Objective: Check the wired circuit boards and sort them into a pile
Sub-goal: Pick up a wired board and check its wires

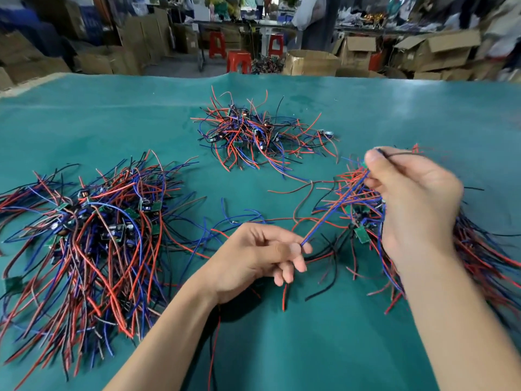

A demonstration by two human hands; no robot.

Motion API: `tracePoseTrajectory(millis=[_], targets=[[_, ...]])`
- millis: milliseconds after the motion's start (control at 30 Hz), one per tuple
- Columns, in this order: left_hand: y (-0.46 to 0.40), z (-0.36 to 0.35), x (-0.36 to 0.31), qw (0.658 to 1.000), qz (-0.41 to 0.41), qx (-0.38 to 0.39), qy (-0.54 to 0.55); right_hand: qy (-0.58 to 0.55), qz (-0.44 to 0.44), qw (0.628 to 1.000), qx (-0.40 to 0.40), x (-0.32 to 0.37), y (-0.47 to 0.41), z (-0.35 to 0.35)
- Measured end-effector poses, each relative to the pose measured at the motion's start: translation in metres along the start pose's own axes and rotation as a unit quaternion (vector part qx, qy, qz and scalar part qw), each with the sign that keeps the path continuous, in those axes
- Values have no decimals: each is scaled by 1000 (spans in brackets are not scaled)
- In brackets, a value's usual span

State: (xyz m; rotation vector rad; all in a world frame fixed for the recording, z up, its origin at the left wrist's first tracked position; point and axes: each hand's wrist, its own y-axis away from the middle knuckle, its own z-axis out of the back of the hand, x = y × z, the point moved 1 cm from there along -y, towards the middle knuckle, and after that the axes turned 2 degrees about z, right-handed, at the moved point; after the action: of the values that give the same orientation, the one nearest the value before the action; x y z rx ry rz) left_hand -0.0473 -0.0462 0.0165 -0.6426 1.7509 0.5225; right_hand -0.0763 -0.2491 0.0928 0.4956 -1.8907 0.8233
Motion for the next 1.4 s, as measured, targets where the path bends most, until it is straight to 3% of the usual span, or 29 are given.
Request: tracePoseTrajectory(millis=[100, 200, 300, 367, 400, 467, 533, 600, 767, 867, 967, 1033, 1167, 1300, 1400], targets=[[0, -2, 0, 1000, 5, 3, 18, 29, 20, 998, 48, 16, 4, 1], [0, -3, 0, 999, 10, -12, 29, 15, 33, 998, 45, 44, -20, 15], [-1, -3, 0, 997, 23, -38, 64, 173, 37, 979, 99, 71, -62, 37], [-1, -2, -2, 995, 30, -43, 80, 386, 28, 911, 145, 75, -86, 46], [-1, -3, -2, 995, 33, -44, 85, 494, 20, 854, 166, 74, -96, 47], [-2, -3, -3, 994, 35, -48, 92, 673, 3, 704, 227, 71, -109, 42], [-2, -4, -4, 994, 36, -51, 95, 768, 13, 583, 265, 70, -116, 24], [-2, -3, -3, 993, 36, -52, 97, 783, 44, 554, 281, 66, -122, 1], [-3, -1, -2, 993, 37, -44, 107, 680, 142, 617, 370, 13, -101, -91], [-3, 1, -2, 992, 37, -42, 110, 653, 105, 634, 401, -52, -89, -132], [-3, 2, -1, 992, 36, -39, 111, 679, 65, 645, 346, -105, -83, -138], [-3, 4, 0, 993, 33, -38, 108, 677, 33, 672, 300, -122, -82, -133], [-4, 5, 1, 993, 31, -43, 105, 636, 6, 702, 320, -124, -88, -138], [-4, 7, -1, 988, 20, -71, 134, 528, -27, 790, 312, -91, -92, -141], [-6, 10, -5, 972, -8, -129, 195, 486, -25, 821, 298, -60, -78, -123]])
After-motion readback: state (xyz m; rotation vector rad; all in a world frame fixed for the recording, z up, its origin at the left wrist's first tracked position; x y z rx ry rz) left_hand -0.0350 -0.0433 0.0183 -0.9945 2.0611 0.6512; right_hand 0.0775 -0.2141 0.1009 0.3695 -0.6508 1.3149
